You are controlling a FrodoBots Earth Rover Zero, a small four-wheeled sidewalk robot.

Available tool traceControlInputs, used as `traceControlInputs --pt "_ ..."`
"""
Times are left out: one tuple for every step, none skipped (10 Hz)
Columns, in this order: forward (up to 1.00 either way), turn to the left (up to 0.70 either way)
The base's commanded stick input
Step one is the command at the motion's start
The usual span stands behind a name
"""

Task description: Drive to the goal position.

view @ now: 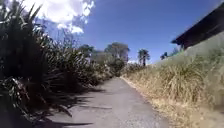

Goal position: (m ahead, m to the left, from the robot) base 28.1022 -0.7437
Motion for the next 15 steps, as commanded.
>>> traceControlInputs --pt "0.85 0.00" --pt "0.85 0.00" --pt "0.85 0.00" --pt "0.85 0.00" --pt "0.85 0.00" --pt "0.85 0.00" --pt "0.85 0.00" --pt "0.85 0.00" --pt "0.85 0.00" --pt "0.85 0.00" --pt "0.85 -0.34" --pt "0.85 -0.34" --pt "0.85 -0.34" --pt "0.85 0.00" --pt "0.85 0.00"
